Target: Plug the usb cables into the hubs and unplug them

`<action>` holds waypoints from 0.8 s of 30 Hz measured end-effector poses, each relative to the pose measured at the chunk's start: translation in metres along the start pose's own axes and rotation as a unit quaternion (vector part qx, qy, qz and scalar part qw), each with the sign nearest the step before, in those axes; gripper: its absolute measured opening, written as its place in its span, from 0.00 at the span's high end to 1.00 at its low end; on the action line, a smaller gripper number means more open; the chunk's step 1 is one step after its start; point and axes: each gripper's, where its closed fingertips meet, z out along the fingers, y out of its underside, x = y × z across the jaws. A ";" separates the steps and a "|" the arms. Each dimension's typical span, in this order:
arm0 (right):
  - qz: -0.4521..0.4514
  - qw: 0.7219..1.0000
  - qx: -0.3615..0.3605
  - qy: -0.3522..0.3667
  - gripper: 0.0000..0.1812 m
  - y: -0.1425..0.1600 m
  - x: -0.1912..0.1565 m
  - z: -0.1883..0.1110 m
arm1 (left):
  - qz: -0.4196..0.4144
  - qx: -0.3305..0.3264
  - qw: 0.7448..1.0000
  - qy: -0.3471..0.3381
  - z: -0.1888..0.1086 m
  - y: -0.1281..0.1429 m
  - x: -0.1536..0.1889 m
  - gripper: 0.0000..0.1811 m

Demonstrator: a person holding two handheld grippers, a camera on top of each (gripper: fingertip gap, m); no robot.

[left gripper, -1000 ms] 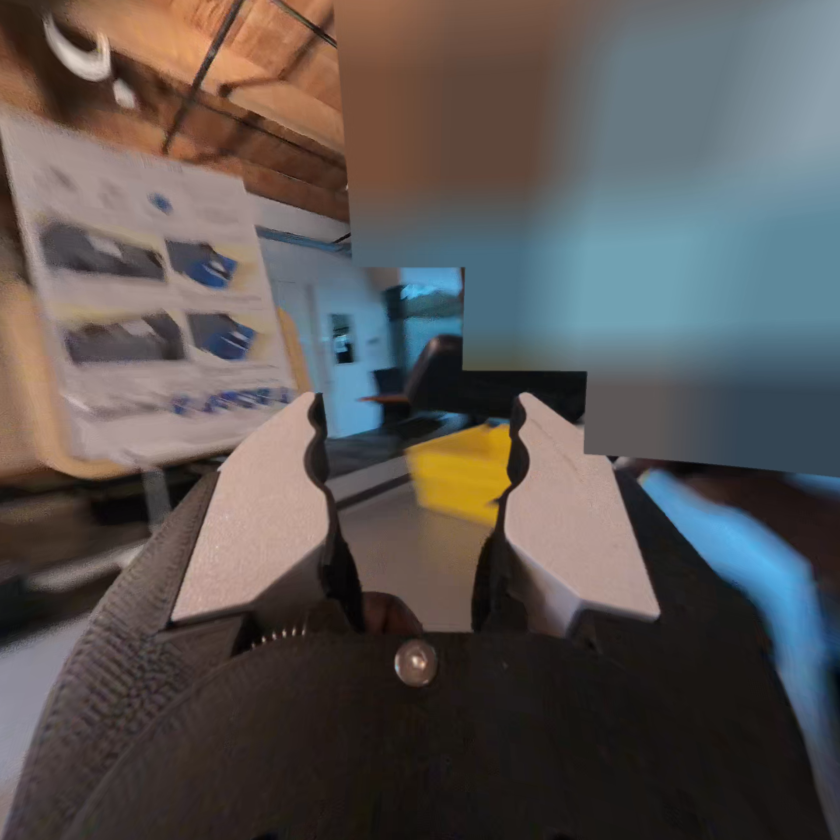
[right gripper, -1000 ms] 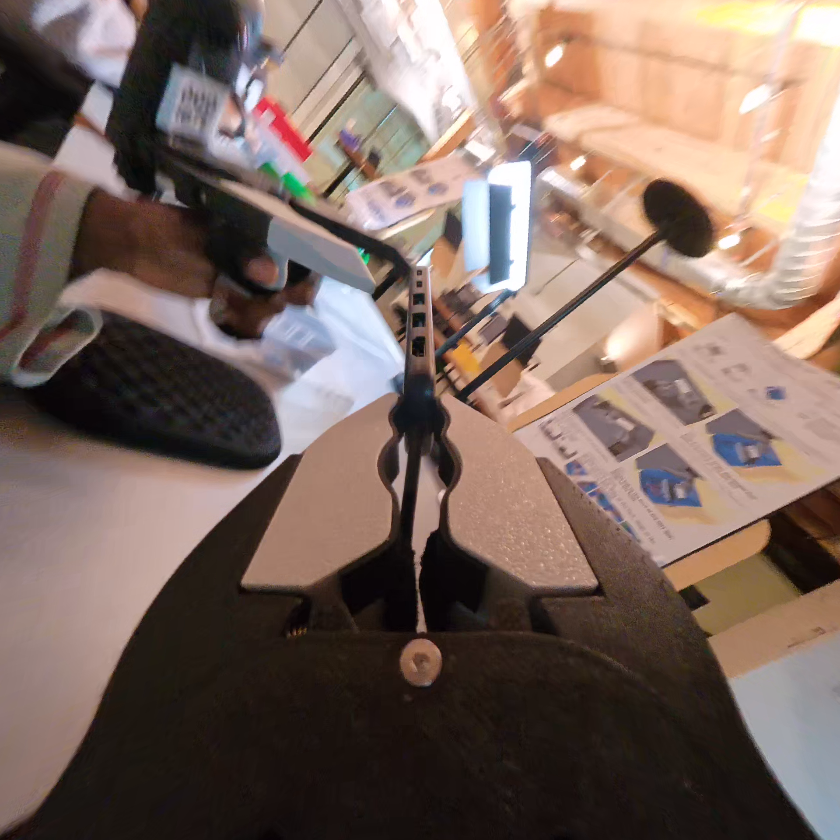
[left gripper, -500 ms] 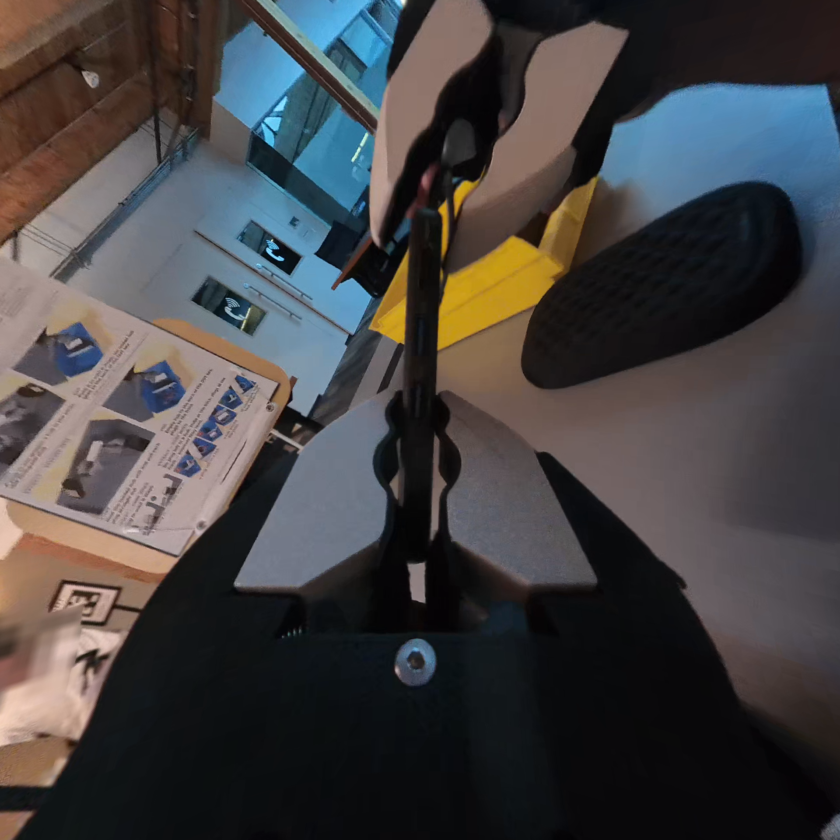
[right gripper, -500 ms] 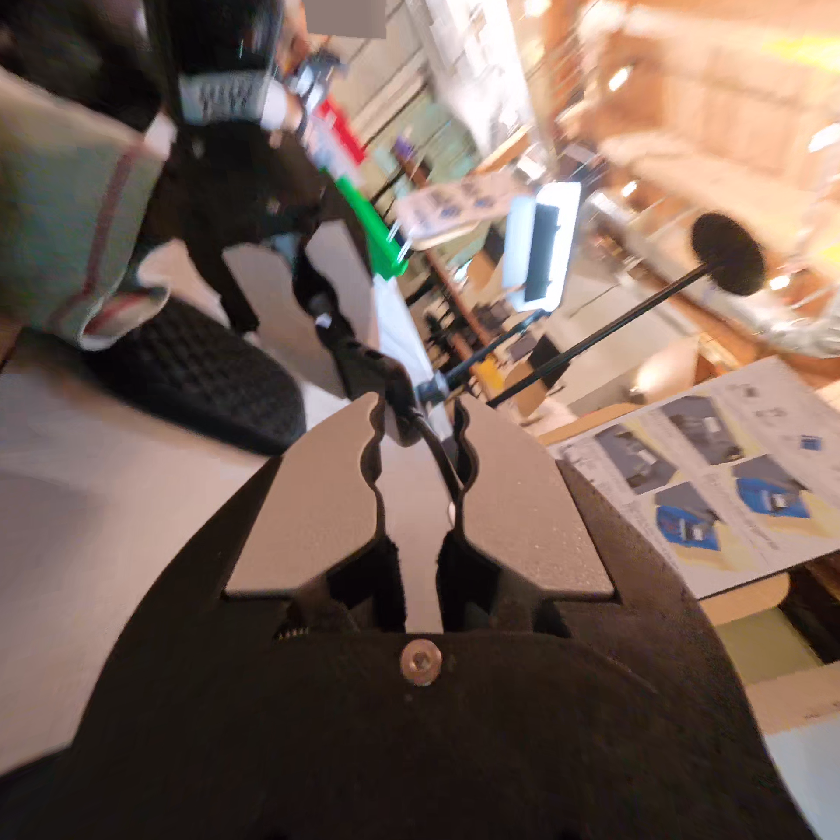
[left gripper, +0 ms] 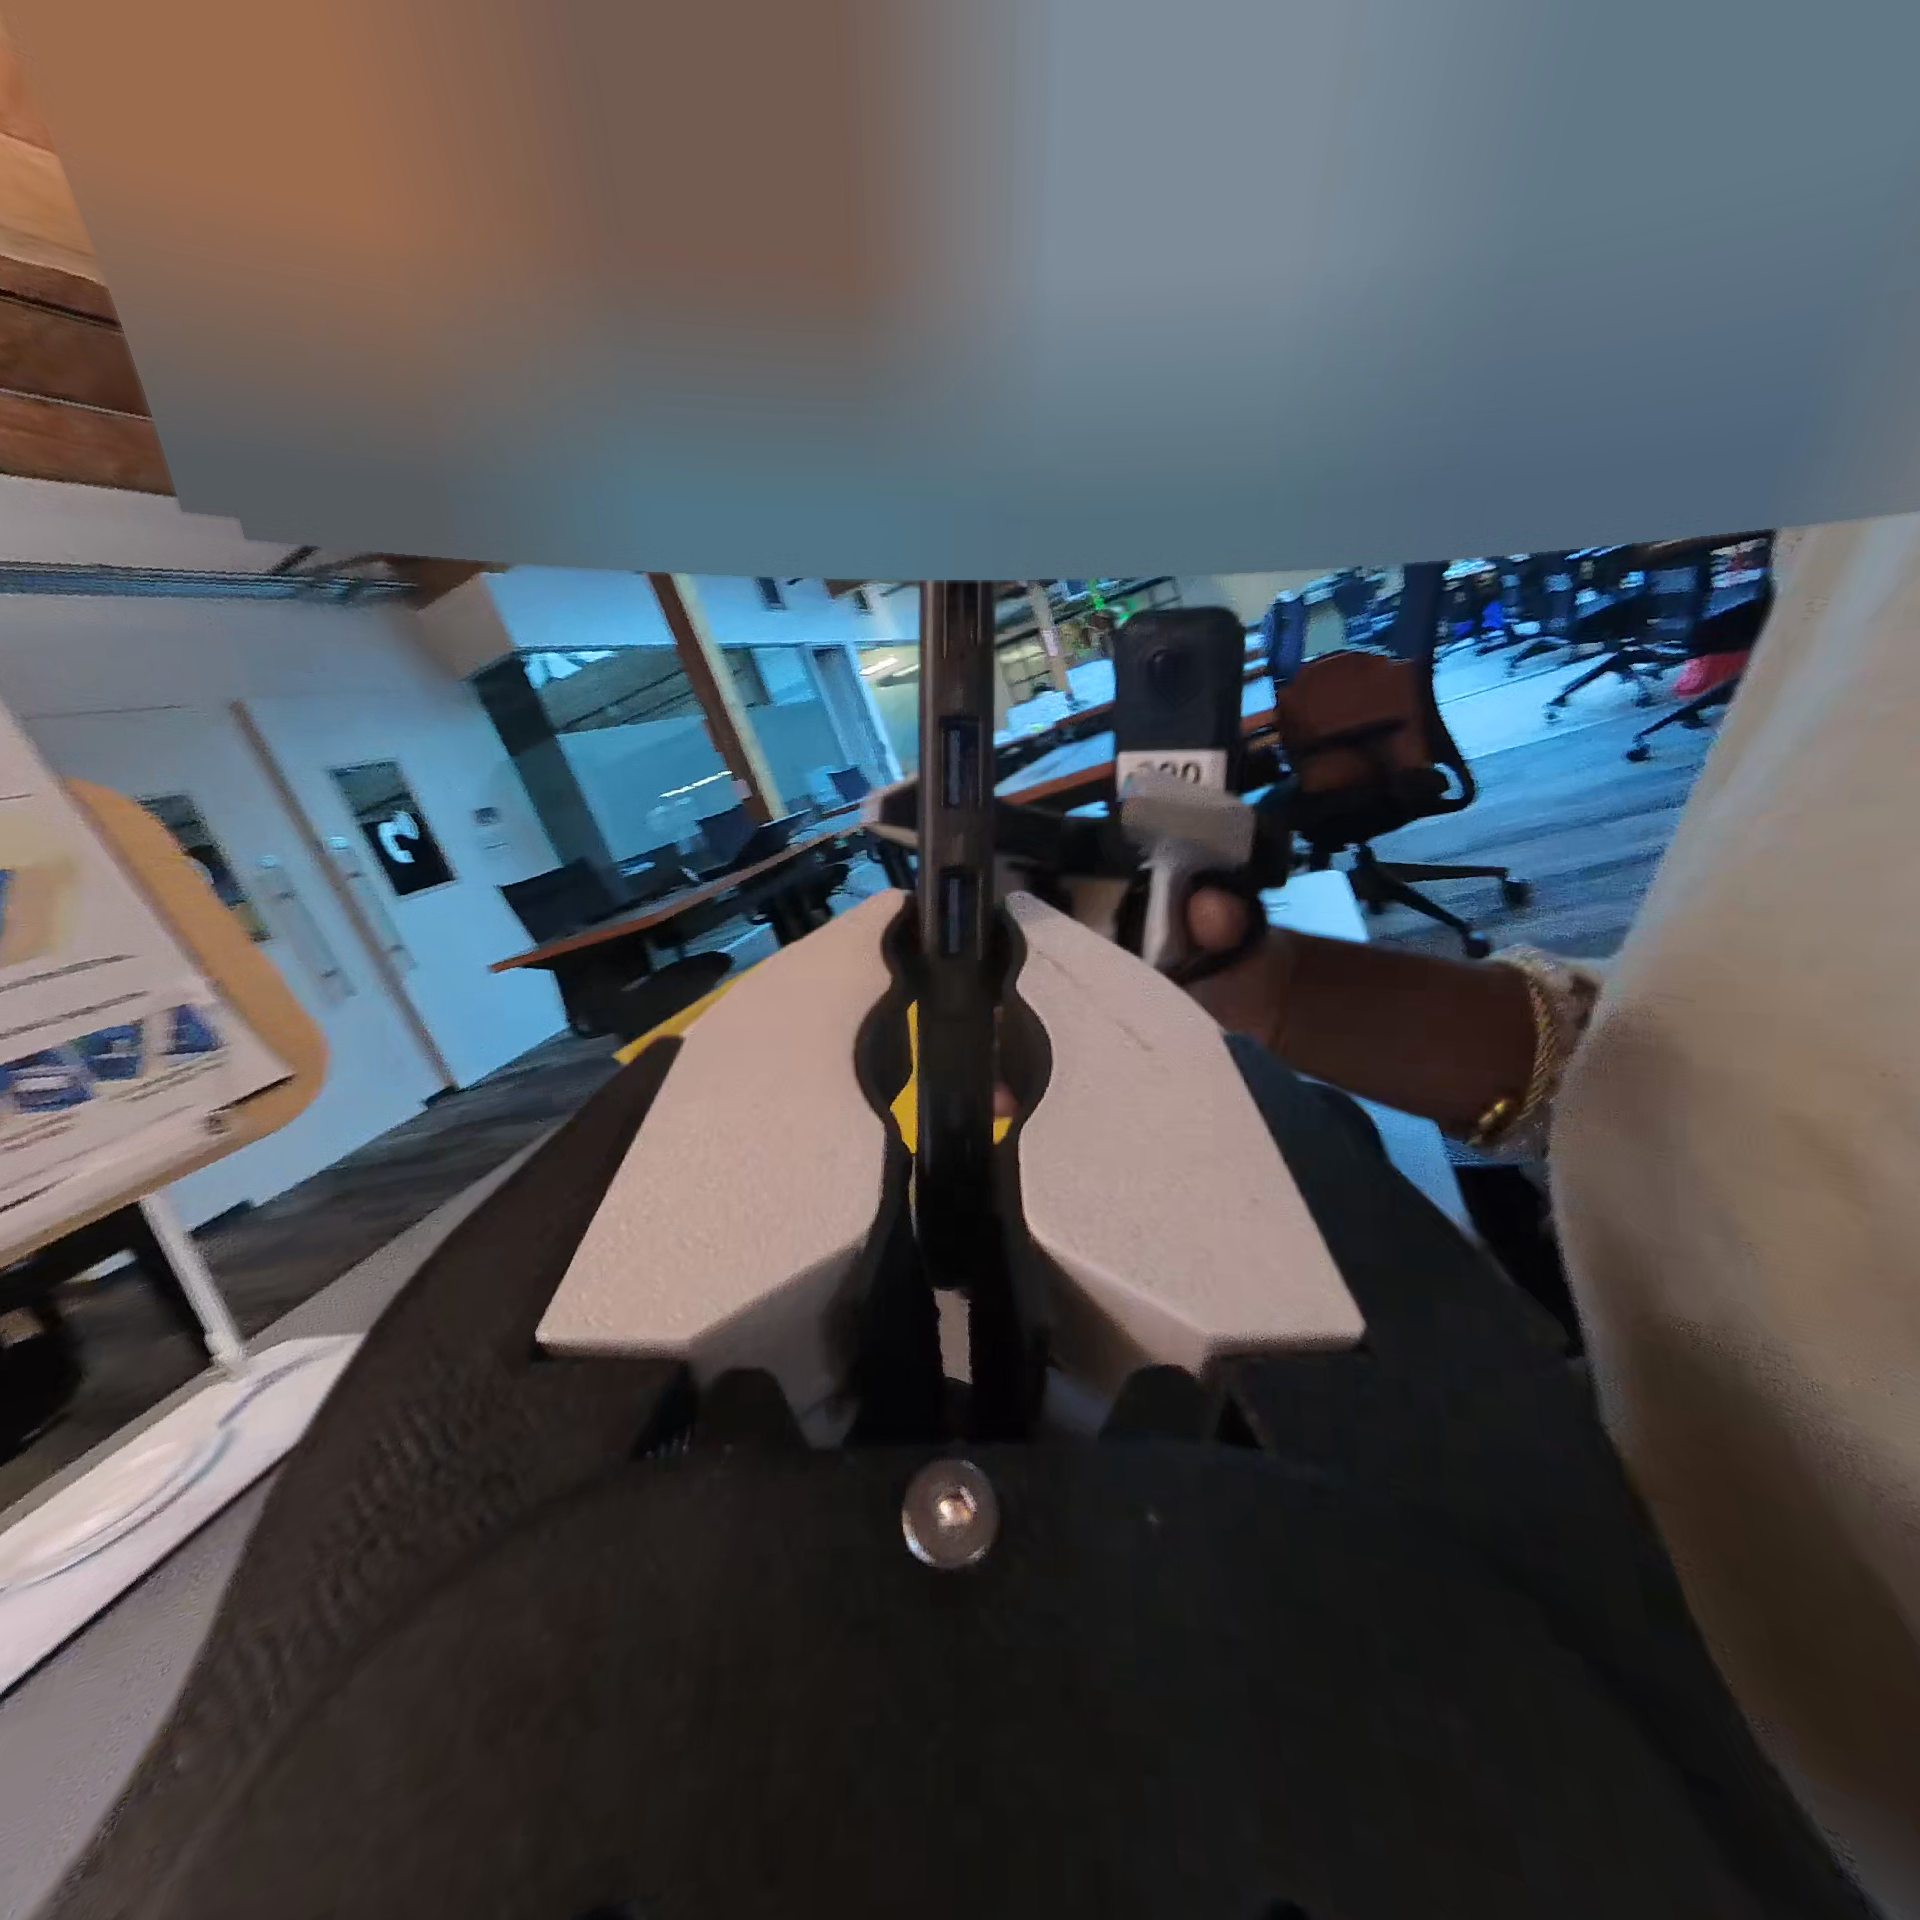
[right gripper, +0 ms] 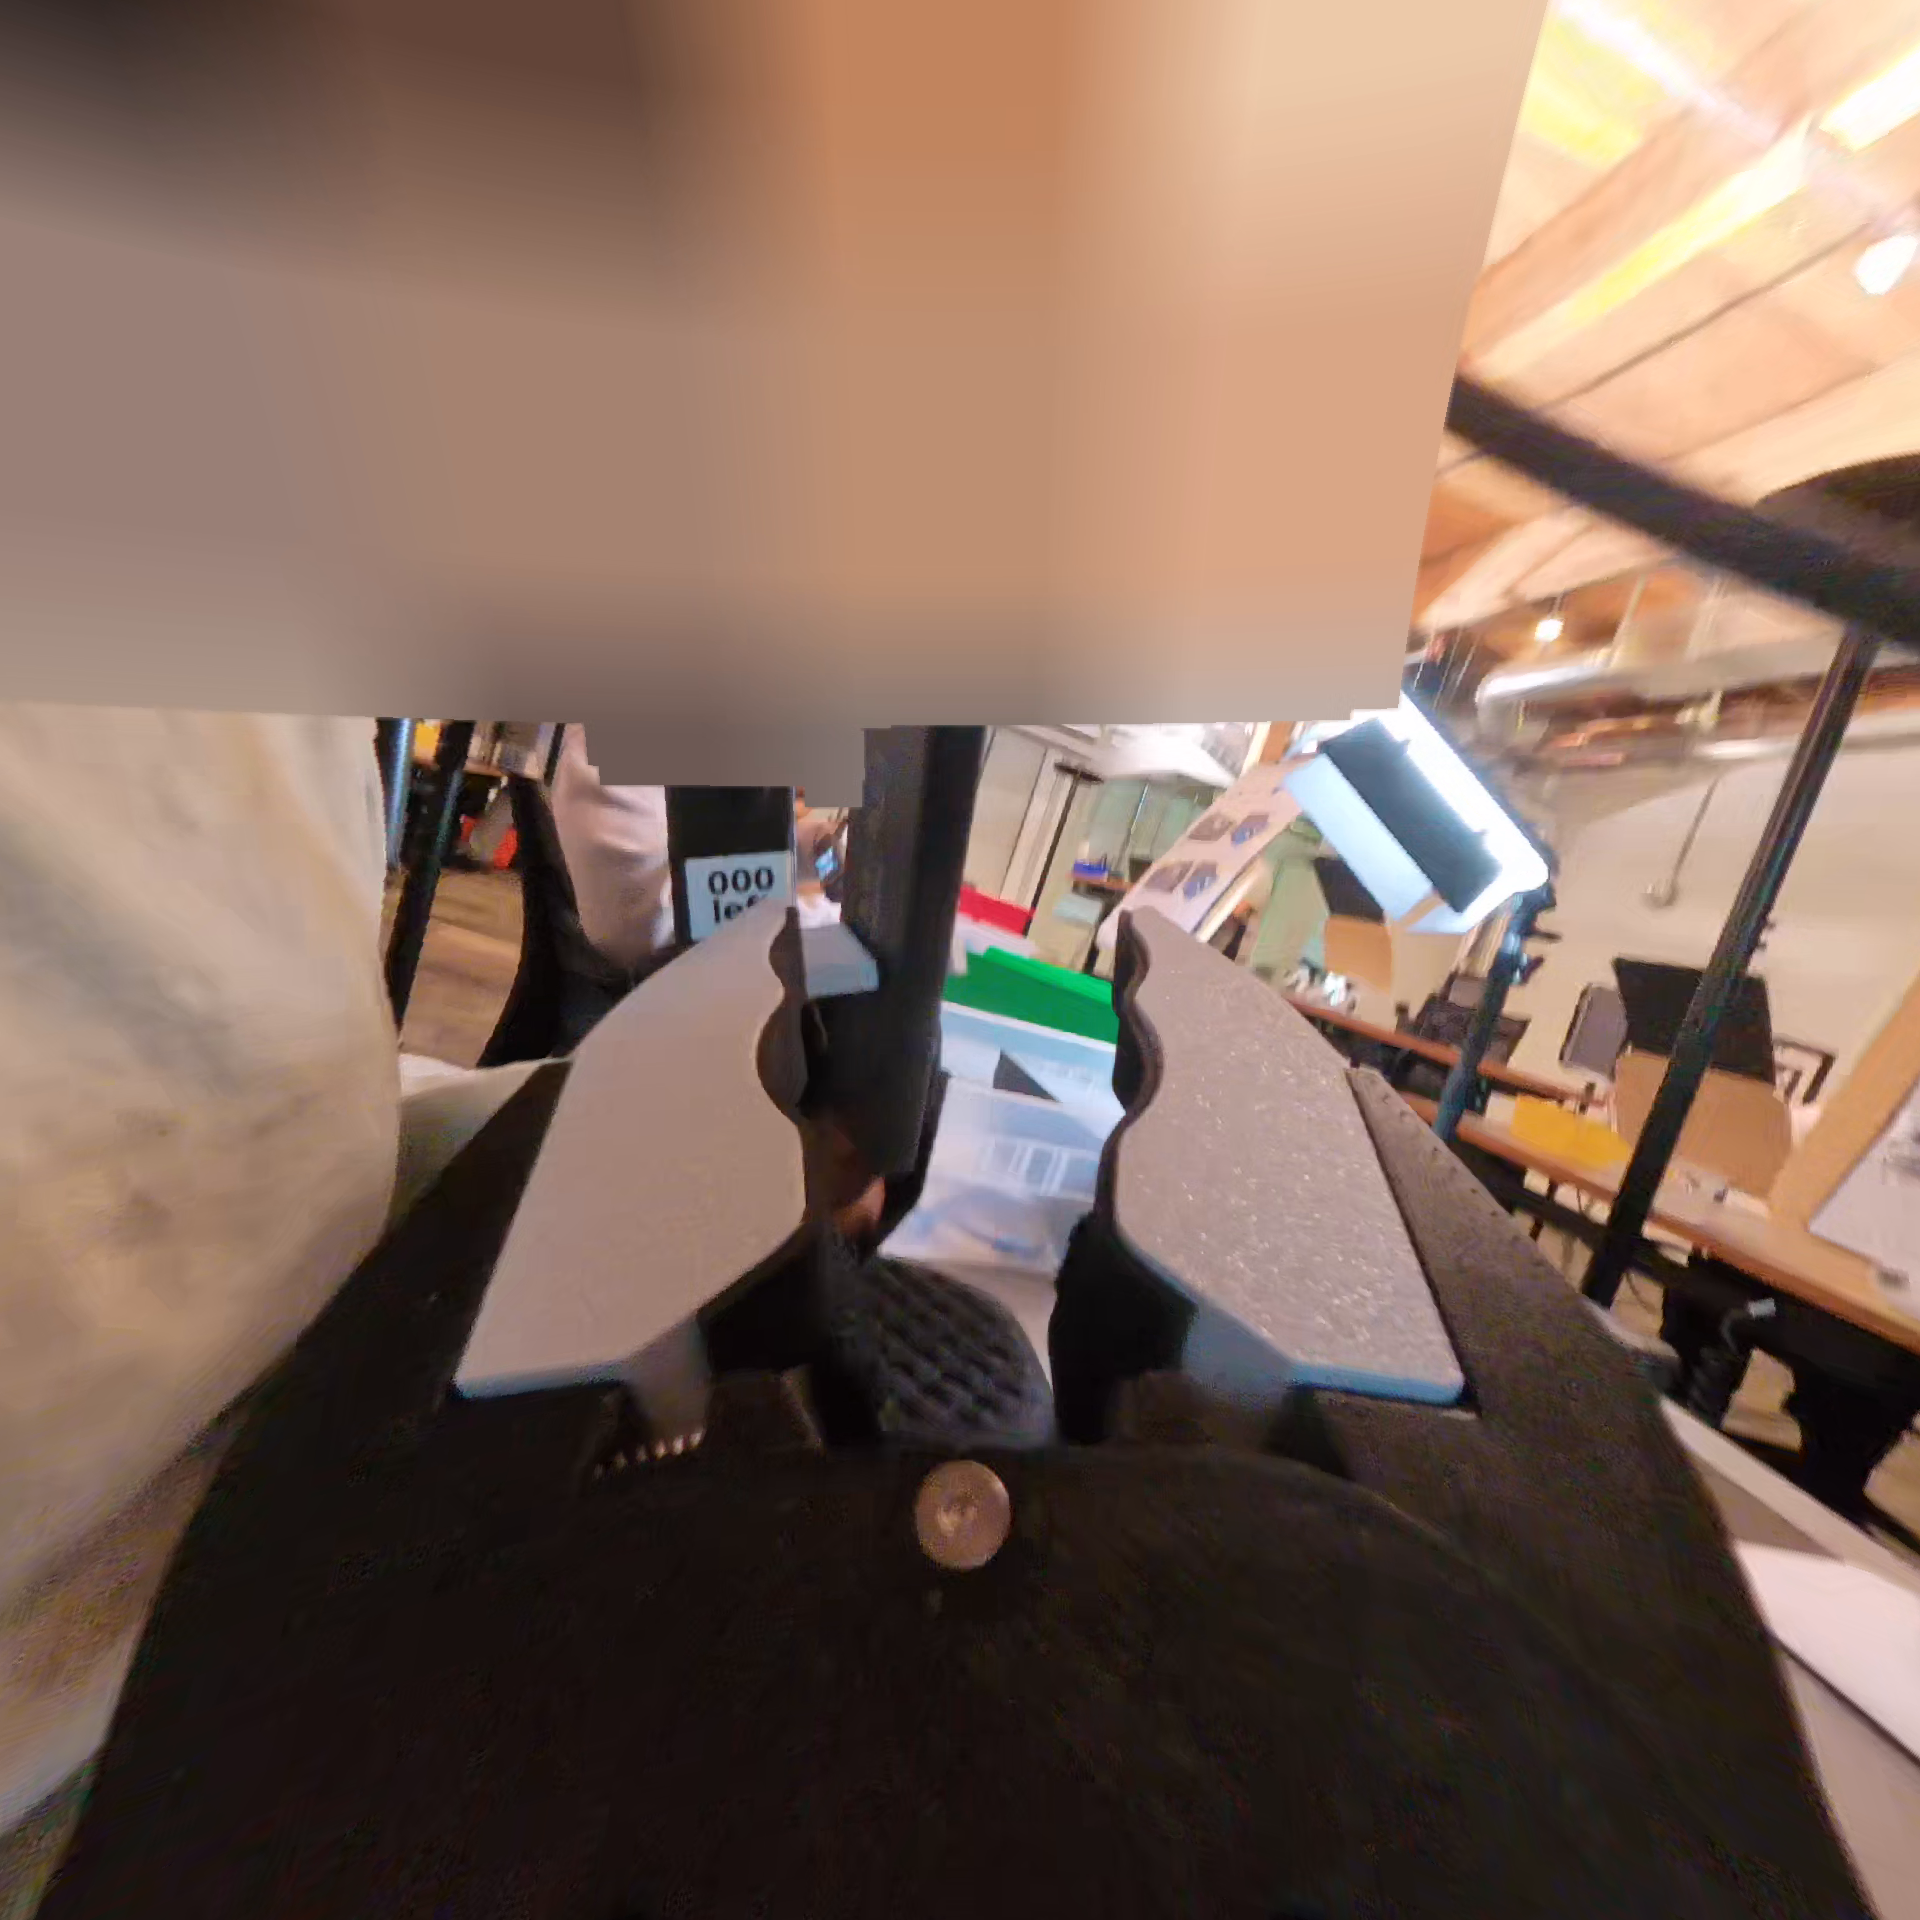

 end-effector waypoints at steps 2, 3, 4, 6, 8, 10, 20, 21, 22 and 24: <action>0.006 0.999 0.034 -0.011 0.68 0.001 -0.009 0.013 | -0.007 -0.009 1.000 0.022 0.006 0.005 0.010 0.93; 0.021 0.998 0.049 -0.028 0.69 0.000 -0.015 0.018 | -0.009 -0.013 0.999 0.030 0.009 0.008 0.014 0.93; 0.033 0.997 0.058 -0.042 0.72 0.000 -0.020 0.022 | -0.011 -0.017 0.999 0.039 0.011 0.011 0.018 0.93; 0.034 0.996 0.066 -0.057 0.82 0.001 -0.027 0.025 | -0.015 -0.022 0.998 0.051 0.013 0.014 0.023 0.93; 0.034 0.994 0.081 -0.062 0.88 -0.001 -0.029 0.025 | -0.019 -0.021 0.998 0.061 0.014 0.014 0.027 0.93; 0.042 0.992 0.092 -0.072 0.92 -0.001 -0.030 0.023 | -0.028 -0.017 0.997 0.071 0.014 0.012 0.030 0.94; 0.025 0.990 0.090 -0.109 0.94 -0.006 -0.041 0.016 | -0.054 -0.016 0.993 0.104 0.017 0.009 0.041 0.93; 0.018 0.990 0.089 -0.110 0.94 -0.007 -0.041 0.015 | -0.057 -0.018 0.993 0.101 0.019 0.009 0.041 0.93; 0.013 0.990 0.089 -0.112 0.94 -0.009 -0.041 0.013 | -0.060 -0.019 0.994 0.094 0.021 0.009 0.041 0.91; 0.000 0.990 0.089 -0.107 0.94 -0.016 -0.038 0.007 | -0.065 -0.008 0.994 0.083 0.020 0.004 0.037 0.82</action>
